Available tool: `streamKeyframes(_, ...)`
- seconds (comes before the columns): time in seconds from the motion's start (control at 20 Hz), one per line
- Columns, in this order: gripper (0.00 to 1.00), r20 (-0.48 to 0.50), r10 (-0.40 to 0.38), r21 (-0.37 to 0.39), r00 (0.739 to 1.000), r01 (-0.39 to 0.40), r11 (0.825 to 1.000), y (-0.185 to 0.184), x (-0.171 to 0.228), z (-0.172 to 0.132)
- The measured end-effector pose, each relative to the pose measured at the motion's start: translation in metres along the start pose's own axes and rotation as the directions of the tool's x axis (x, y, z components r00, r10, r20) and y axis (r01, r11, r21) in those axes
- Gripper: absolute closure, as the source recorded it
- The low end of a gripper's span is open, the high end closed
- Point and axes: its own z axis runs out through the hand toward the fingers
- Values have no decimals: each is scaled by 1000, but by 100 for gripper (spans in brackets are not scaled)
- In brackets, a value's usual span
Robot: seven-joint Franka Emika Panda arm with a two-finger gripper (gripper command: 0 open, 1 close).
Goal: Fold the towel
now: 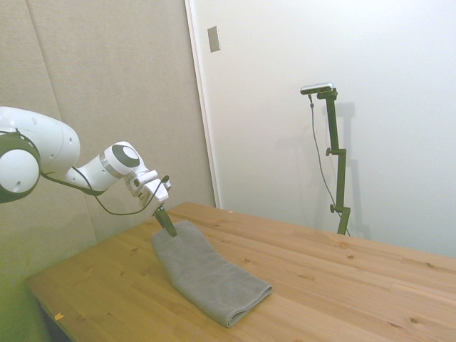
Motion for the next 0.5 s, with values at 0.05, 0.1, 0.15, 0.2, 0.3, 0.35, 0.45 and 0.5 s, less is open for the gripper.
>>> streamKeyframes(0.05, 100, 4, 8, 10, 1000, -8, 1000, 9, 7, -3)
streamKeyframes(0.1, 100, 6, 16, 17, 1000, -16, 1000, 19, 13, -6)
streamKeyframes(0.15, 100, 8, 23, 25, 1000, -24, 999, 29, 20, -7)
streamKeyframes(0.2, 100, 10, 31, 32, 999, -31, 999, 40, 27, -8)
streamKeyframes(0.3, 100, 20, 47, 45, 999, -48, 998, 60, 42, -6)
streamKeyframes(0.35, 100, 32, 59, 52, 998, -60, 997, 70, 50, -4)
streamKeyframes(0.45, 100, 63, 79, 70, 995, -83, 994, 88, 71, 4)
streamKeyframes(0.5, 100, 83, 90, 78, 992, -96, 992, 95, 83, 9)
